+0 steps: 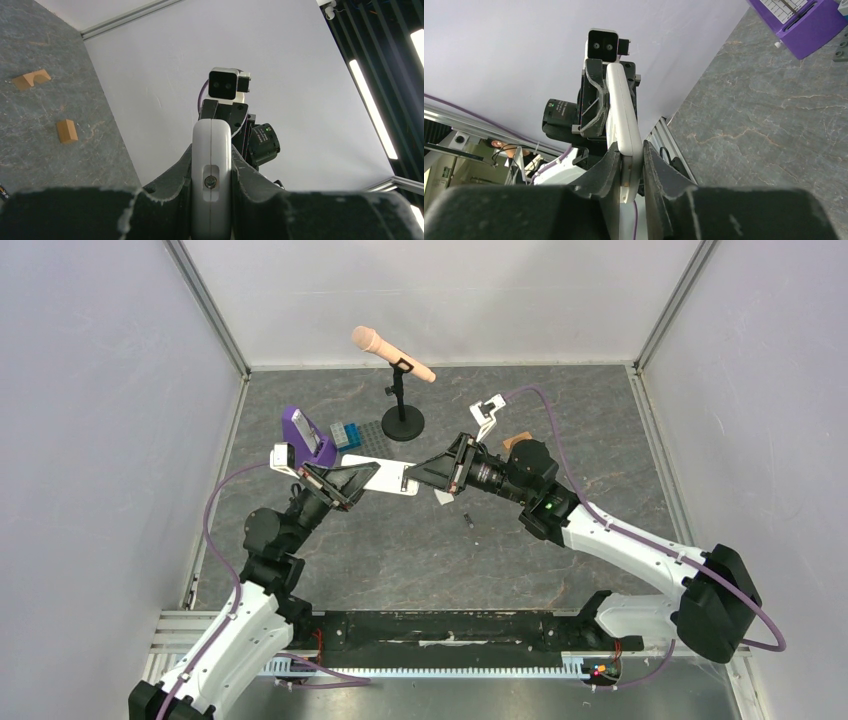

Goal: Load the batteries into the remote control
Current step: Load the battery into the remote control.

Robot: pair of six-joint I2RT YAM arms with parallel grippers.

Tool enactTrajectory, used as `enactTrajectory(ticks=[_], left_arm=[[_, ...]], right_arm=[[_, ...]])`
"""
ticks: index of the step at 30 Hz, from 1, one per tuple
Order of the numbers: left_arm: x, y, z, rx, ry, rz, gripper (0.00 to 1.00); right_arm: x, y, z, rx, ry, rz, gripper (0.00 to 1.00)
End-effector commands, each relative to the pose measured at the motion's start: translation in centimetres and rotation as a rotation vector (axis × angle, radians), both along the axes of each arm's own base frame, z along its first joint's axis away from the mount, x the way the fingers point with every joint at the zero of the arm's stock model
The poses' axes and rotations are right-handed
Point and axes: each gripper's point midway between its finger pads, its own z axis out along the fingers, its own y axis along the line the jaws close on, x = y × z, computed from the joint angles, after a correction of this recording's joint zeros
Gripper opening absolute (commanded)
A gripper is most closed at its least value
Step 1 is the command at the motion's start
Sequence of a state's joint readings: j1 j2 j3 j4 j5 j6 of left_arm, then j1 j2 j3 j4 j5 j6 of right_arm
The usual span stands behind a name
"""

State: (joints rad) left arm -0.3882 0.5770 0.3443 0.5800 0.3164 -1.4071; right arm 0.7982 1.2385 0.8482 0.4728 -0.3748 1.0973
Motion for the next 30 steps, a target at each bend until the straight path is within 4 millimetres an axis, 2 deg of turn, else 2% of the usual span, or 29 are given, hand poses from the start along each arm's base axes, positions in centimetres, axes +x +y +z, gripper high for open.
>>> enactTrajectory(ticks=[1, 4, 6, 7, 8, 10, 13, 20, 23, 26, 28, 30], left_arm=[[-1.6, 0.0, 2.9, -0.026, -0.137, -0.029, 0.02], [-1.6, 0.0, 2.7, -0.026, -0.134, -0.027, 0.02], [-1.5, 0.1, 2.5, -0.024, -0.124, -0.022, 0.02], [-1.4, 0.1, 2.3, -0.024, -0.118, -0.018, 0.02], [-1.4, 0.2, 2.0, -0.023, -0.110, -0.013, 0.02], [-1.2, 0.4, 1.6, -0.021, -0.094, 0.003, 0.02], [-1.0, 0.7, 0.8, -0.012, -0.073, 0.031, 0.02], [-0.8, 1.2, -0.5, 0.017, -0.048, 0.070, 0.02], [-0.6, 1.5, -1.2, 0.035, -0.025, 0.092, 0.02], [-0.1, 1.9, -2.9, 0.067, 0.041, 0.126, 0.02], [0.1, 2.2, -3.8, 0.082, 0.077, 0.148, 0.02], [0.3, 2.4, -4.9, 0.104, 0.124, 0.162, 0.02]], right_arm=[[0.4, 0.3, 0.1, -0.013, -0.018, -0.010, 0.11], [0.4, 0.4, 0.3, -0.005, -0.014, -0.005, 0.12], [0.4, 0.4, 0.5, 0.005, -0.007, -0.005, 0.18], [0.4, 0.4, 0.7, 0.009, -0.003, -0.004, 0.26], [0.4, 0.4, 0.9, 0.015, -0.002, -0.003, 0.39], [0.3, 0.3, 1.4, 0.030, -0.004, -0.005, 0.54], [0.2, -0.1, 2.4, 0.050, -0.017, -0.014, 0.68], [0.2, -1.6, 3.3, 0.049, -0.006, -0.045, 0.74], [0.7, -2.9, 3.3, 0.049, -0.014, -0.087, 0.75], [2.0, -4.7, 1.8, -0.019, -0.014, -0.166, 0.75], [3.3, -6.2, -0.8, -0.142, -0.014, -0.247, 0.74], [4.5, -8.1, -4.3, -0.331, -0.033, -0.328, 0.73]])
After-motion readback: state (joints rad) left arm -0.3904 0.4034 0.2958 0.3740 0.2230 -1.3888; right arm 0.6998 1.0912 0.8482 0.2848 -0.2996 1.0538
